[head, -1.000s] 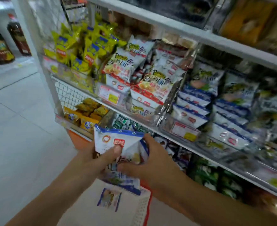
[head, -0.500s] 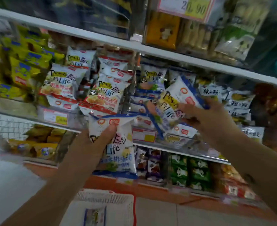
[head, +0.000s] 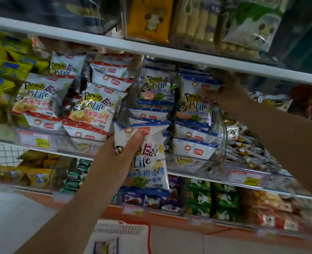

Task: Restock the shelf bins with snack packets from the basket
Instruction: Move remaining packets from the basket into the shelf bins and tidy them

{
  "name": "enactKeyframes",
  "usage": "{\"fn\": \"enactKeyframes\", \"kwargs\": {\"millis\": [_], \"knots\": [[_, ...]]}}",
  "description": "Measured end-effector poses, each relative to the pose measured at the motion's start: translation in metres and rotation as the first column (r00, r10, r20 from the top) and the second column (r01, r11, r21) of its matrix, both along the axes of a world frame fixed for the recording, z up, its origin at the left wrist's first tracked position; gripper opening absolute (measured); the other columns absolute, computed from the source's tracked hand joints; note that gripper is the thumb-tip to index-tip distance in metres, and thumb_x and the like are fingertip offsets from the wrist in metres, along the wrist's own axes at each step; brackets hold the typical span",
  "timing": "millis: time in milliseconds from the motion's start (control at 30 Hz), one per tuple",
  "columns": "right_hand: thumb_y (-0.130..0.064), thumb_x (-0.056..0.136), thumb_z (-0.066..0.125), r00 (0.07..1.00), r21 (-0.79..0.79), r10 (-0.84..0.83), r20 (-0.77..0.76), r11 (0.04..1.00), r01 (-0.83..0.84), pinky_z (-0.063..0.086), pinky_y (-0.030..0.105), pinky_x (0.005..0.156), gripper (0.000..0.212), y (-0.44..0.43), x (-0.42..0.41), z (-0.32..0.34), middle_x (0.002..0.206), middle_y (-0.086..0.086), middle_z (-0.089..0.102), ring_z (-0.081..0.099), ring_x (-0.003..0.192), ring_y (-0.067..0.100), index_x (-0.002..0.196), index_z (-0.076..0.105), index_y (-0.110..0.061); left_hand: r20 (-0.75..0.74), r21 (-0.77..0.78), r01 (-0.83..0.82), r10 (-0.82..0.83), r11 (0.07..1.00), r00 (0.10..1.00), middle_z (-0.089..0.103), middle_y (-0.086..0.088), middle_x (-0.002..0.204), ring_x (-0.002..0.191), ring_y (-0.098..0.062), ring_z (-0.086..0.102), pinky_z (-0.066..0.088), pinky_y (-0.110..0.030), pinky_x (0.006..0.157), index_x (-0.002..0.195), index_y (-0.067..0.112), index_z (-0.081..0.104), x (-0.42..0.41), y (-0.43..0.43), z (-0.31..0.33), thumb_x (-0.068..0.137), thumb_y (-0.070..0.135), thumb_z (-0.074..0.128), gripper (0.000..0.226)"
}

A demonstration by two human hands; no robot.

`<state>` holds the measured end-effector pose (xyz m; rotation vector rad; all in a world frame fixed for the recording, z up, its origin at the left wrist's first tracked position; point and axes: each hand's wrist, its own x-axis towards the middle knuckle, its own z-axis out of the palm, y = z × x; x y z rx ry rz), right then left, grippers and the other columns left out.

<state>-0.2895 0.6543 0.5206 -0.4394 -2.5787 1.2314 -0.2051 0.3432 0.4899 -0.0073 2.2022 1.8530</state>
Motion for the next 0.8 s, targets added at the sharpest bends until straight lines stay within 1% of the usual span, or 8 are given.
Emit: {"fn": "enactKeyframes", "kwargs": {"millis": [133,267,367,433,500,600,733,800], "knots": [[-0.029,0.081,0.078,0.999,0.025,0.037,-0.036,0.999,-0.036,0.052,0.042,0.097,0.057,0.002,-0.002,0.002,0.123,-0.004,0.064,0.063,0.109,0.015,0.132,0.053,-0.019,0.003,0.026,-0.057,0.057,0.998,0.998,0.074,0.015,0.07,0.059,-0.005,0.07,0.058,-0.026,0.055,0.089,0.033,0.063,-0.001,0.003,0.004,0.065,0.064,0.048,0.042],[-0.026,0.073,0.084,0.987,-0.318,-0.047,-0.155,0.948,-0.004,0.055,0.039,0.092,0.057,-0.002,0.0,0.009,0.119,0.003,0.07,0.067,0.108,0.018,0.123,0.061,-0.014,0.007,0.016,-0.046,0.046,0.999,0.999,0.072,0.014,0.064,0.055,-0.005,0.069,0.059,-0.032,0.058,0.086,0.033,0.062,-0.004,0.005,0.008,0.069,0.062,0.049,0.036],[-0.015,0.08,0.078,0.981,-0.376,-0.036,-0.19,0.926,-0.039,0.056,0.037,0.084,0.042,-0.01,0.006,0.009,0.114,0.004,0.071,0.069,0.102,0.019,0.119,0.063,-0.012,0.056,0.046,0.046,-0.049,0.998,0.997,0.075,0.011,0.073,0.064,-0.008,0.072,0.06,-0.035,0.064,0.084,0.035,0.065,-0.002,0.012,0.011,0.068,0.062,0.052,0.034],[-0.016,0.082,0.077,0.984,-0.297,-0.035,-0.177,0.955,-0.019,0.057,0.043,0.087,0.039,-0.007,0.009,0.004,0.115,0.004,0.071,0.069,0.103,0.019,0.118,0.064,-0.014,0.062,0.043,0.104,-0.107,0.994,0.992,0.075,0.012,0.073,0.062,-0.006,0.072,0.058,-0.027,0.055,0.091,0.032,0.066,0.0,0.019,0.013,0.07,0.061,0.051,0.038],[-0.023,0.084,0.075,0.989,-0.096,-0.052,-0.139,0.995,0.038,0.056,0.041,0.09,0.041,0.0,0.01,0.0,0.118,0.002,0.069,0.067,0.105,0.016,0.123,0.061,-0.017,0.059,0.044,0.124,-0.126,0.991,0.99,0.075,0.013,0.072,0.06,-0.003,0.07,0.054,-0.02,0.049,0.097,0.031,0.066,0.0,0.024,0.012,0.072,0.061,0.051,0.042],[-0.037,0.089,0.067,0.989,0.169,-0.127,-0.072,0.976,0.138,0.055,0.039,0.089,0.047,0.005,0.013,-0.008,0.119,0.0,0.066,0.064,0.104,0.019,0.131,0.052,-0.023,0.032,0.029,0.078,-0.079,0.997,0.996,0.075,0.015,0.075,0.063,-0.002,0.07,0.059,-0.026,0.055,0.1,0.034,0.066,-0.003,0.022,0.006,0.07,0.066,0.051,0.046],[-0.052,0.086,0.063,0.988,0.154,-0.132,-0.079,0.978,0.143,0.052,0.035,0.088,0.055,0.004,0.02,-0.018,0.128,-0.001,0.059,0.06,0.107,0.021,0.134,0.046,-0.031,0.047,0.078,-0.007,0.004,0.997,0.999,0.075,0.006,0.095,0.081,-0.018,0.074,0.062,-0.042,0.066,0.107,0.04,0.06,-0.009,0.018,0.001,0.071,0.07,0.051,0.048],[-0.062,0.078,0.061,0.986,0.16,-0.111,-0.122,0.978,0.13,0.051,0.044,0.097,0.062,0.001,0.023,-0.015,0.137,0.0,0.051,0.056,0.118,0.024,0.133,0.044,-0.038,0.049,0.1,-0.074,0.069,0.992,0.996,0.071,0.006,0.103,0.084,-0.016,0.072,0.061,-0.038,0.064,0.105,0.042,0.055,-0.016,0.017,0.005,0.083,0.064,0.05,0.032]]}}
